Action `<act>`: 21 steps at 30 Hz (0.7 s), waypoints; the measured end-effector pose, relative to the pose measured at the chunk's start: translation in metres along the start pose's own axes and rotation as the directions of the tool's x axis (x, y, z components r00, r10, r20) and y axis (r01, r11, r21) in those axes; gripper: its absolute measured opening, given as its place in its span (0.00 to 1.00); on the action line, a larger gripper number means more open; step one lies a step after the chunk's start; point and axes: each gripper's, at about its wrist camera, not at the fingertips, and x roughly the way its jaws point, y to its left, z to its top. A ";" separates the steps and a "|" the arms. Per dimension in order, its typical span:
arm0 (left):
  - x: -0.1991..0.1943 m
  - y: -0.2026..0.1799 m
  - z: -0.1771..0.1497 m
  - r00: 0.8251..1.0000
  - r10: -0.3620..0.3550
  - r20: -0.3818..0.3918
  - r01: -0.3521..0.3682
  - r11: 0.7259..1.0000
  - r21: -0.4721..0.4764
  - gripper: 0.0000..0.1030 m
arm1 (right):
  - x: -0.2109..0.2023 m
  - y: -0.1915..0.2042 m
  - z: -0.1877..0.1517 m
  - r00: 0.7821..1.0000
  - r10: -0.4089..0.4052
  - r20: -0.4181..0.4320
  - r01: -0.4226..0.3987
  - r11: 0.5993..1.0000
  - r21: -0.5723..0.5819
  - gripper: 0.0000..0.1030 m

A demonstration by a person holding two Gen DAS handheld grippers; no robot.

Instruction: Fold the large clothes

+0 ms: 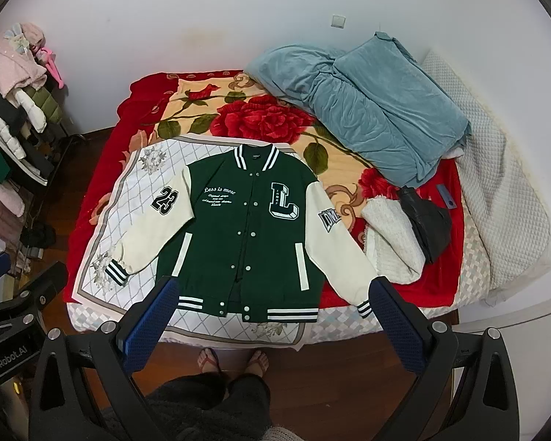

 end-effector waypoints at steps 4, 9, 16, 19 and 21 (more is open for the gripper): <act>0.002 -0.004 0.002 1.000 -0.002 0.002 0.002 1.000 0.003 1.00 | -0.004 0.001 0.000 1.000 0.001 0.003 -0.001 1.000 0.003 1.00; -0.005 0.000 0.009 1.000 -0.007 0.005 0.007 1.000 0.001 1.00 | -0.009 0.004 0.003 1.000 0.003 0.007 -0.003 1.000 0.006 1.00; -0.004 0.002 0.007 1.000 -0.008 0.005 0.008 1.000 -0.001 1.00 | -0.011 0.004 0.004 1.000 0.003 0.008 -0.003 1.000 0.007 1.00; -0.005 0.000 0.009 1.000 -0.008 0.006 0.008 1.000 0.001 1.00 | -0.011 0.004 0.004 1.000 0.002 0.009 -0.002 1.000 0.006 1.00; -0.006 0.001 0.009 1.000 -0.009 0.007 0.009 1.000 -0.001 1.00 | -0.011 0.004 0.003 1.000 0.003 0.009 -0.003 1.000 0.006 1.00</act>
